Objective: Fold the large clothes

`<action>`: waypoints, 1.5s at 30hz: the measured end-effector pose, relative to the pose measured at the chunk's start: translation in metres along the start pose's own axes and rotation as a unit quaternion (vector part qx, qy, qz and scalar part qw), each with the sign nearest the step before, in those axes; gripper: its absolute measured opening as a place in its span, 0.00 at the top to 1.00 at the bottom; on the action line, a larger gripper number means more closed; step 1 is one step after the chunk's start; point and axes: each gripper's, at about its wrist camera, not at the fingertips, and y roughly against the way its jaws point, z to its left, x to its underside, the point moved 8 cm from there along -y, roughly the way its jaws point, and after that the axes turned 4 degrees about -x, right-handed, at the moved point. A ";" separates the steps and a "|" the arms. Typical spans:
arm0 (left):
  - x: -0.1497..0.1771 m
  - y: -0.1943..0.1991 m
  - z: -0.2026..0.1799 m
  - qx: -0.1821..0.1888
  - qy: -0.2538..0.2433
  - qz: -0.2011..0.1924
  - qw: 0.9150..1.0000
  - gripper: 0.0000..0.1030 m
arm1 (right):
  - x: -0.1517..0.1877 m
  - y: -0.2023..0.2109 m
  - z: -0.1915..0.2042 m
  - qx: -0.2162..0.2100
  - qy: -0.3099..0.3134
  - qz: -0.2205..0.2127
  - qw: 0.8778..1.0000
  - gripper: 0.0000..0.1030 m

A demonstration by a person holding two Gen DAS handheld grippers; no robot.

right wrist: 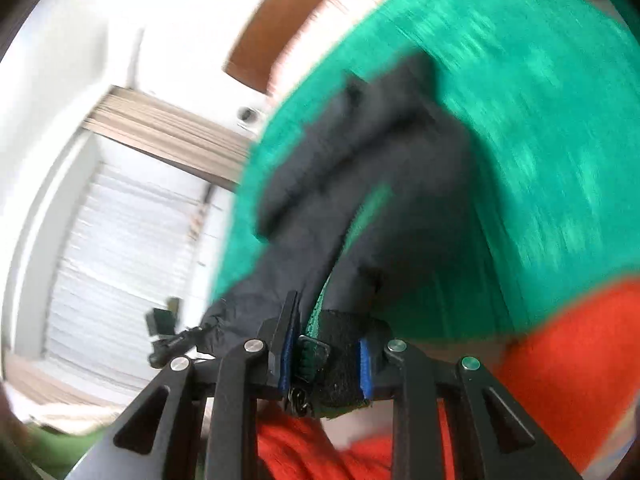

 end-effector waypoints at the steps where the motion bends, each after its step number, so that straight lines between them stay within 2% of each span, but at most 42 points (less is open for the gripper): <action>1: -0.026 0.003 -0.005 0.008 -0.010 -0.019 1.000 0.87 | -0.028 -0.001 0.010 -0.010 0.016 -0.012 1.000 0.76; 3: -0.078 0.000 -0.016 0.008 -0.026 -0.056 0.998 0.86 | -0.080 -0.010 0.025 -0.005 0.052 -0.034 0.998 0.76; 5: -0.149 -0.014 -0.028 -0.006 -0.036 -0.104 0.994 0.79 | -0.142 -0.029 0.032 0.011 0.077 -0.062 0.995 0.76; 6: -0.184 -0.026 -0.034 -0.017 -0.045 -0.114 0.992 0.75 | -0.180 -0.044 0.031 0.016 0.072 -0.082 0.994 0.76; 7: -0.206 -0.037 -0.038 -0.031 -0.050 -0.115 0.992 0.61 | -0.203 -0.056 0.030 0.015 0.065 -0.091 0.994 0.75; 8: -0.236 -0.048 -0.038 -0.056 -0.046 -0.118 0.990 0.39 | -0.229 -0.069 0.024 0.017 0.054 -0.102 0.993 0.73; 9: -0.267 -0.056 -0.037 -0.088 -0.038 -0.131 0.987 0.26 | -0.252 -0.080 0.016 0.023 0.038 -0.114 0.992 0.65; 10: -0.289 -0.060 -0.036 -0.109 -0.031 -0.146 0.983 0.08 | -0.273 -0.092 0.005 0.032 0.013 -0.127 0.991 0.44; 11: -0.305 -0.061 -0.033 -0.123 -0.026 -0.159 0.979 0.04 | -0.283 -0.100 -0.004 0.040 -0.006 -0.135 0.990 0.28; 12: -0.314 -0.062 -0.031 -0.135 -0.024 -0.162 0.977 0.04 | -0.290 -0.103 -0.012 0.054 -0.021 -0.153 0.987 0.03; 13: -0.323 -0.068 -0.026 -0.146 -0.020 -0.157 0.977 0.04 | -0.294 -0.100 -0.016 0.065 -0.028 -0.180 0.981 0.00; 14: -0.324 -0.072 -0.022 -0.150 -0.019 -0.153 0.977 0.04 | -0.294 -0.099 -0.016 0.062 -0.024 -0.190 0.980 0.00; 16: -0.314 -0.087 -0.011 -0.157 -0.027 -0.140 0.977 0.03 | -0.292 -0.108 -0.017 0.073 -0.005 -0.175 0.982 0.00; 19: -0.273 -0.122 0.016 -0.185 -0.049 -0.104 0.976 0.03 | -0.275 -0.125 -0.032 0.160 0.051 -0.135 0.977 0.00; 21: -0.241 -0.157 0.034 -0.205 -0.070 -0.066 0.974 0.03 | -0.258 -0.141 -0.043 0.193 0.084 -0.097 0.973 0.00; 23: -0.214 -0.188 0.047 -0.254 -0.095 -0.040 0.962 0.02 | -0.238 -0.169 -0.064 0.231 0.112 -0.049 0.965 0.00; 24: -0.203 -0.206 0.059 -0.277 -0.103 -0.025 0.955 0.01 | -0.229 -0.183 -0.079 0.260 0.124 -0.022 0.957 0.00; 25: -0.194 -0.213 0.064 -0.271 -0.095 -0.014 0.958 0.00 | -0.220 -0.200 -0.097 0.294 0.133 0.009 0.946 0.00; 26: -0.190 -0.219 0.070 -0.256 -0.073 -0.009 0.964 0.00 | -0.213 -0.209 -0.110 0.299 0.125 0.024 0.946 0.00; 27: -0.191 -0.219 0.076 -0.245 -0.048 -0.008 0.968 0.00 | -0.208 -0.214 -0.119 0.290 0.102 0.026 0.951 0.00; 28: -0.192 -0.215 0.079 -0.239 -0.021 -0.011 0.971 0.00 | -0.208 -0.212 -0.125 0.280 0.073 0.015 0.957 0.00; 29: -0.195 -0.208 0.079 -0.247 -0.014 -0.020 0.969 0.01 | -0.208 -0.207 -0.125 0.278 0.061 0.000 0.959 0.00; 31: -0.203 -0.181 0.064 -0.275 -0.033 -0.067 0.958 0.03 | -0.208 -0.190 -0.110 0.284 0.078 -0.032 0.955 0.01; 32: -0.205 -0.168 0.051 -0.275 -0.050 -0.093 0.956 0.03 | -0.206 -0.181 -0.100 0.283 0.096 -0.049 0.953 0.01; 34: -0.206 -0.150 0.012 -0.233 -0.093 -0.138 0.958 0.02 | -0.198 -0.160 -0.080 0.281 0.129 -0.089 0.947 0.01; 36: -0.202 -0.147 -0.029 -0.185 -0.138 -0.156 0.960 0.02 | -0.181 -0.144 -0.064 0.276 0.157 -0.118 0.941 0.01; 40: -0.192 -0.174 -0.086 -0.141 -0.206 -0.148 0.957 0.02 | -0.127 -0.123 -0.043 0.271 0.211 -0.151 0.927 0.01; 43: -0.183 -0.211 -0.125 -0.137 -0.259 -0.134 0.947 0.02 | -0.078 -0.117 -0.048 0.280 0.226 -0.151 0.921 0.01; 45: -0.176 -0.250 -0.132 -0.141 -0.273 -0.105 0.946 0.02 | -0.062 -0.119 -0.053 0.280 0.227 -0.145 0.922 0.01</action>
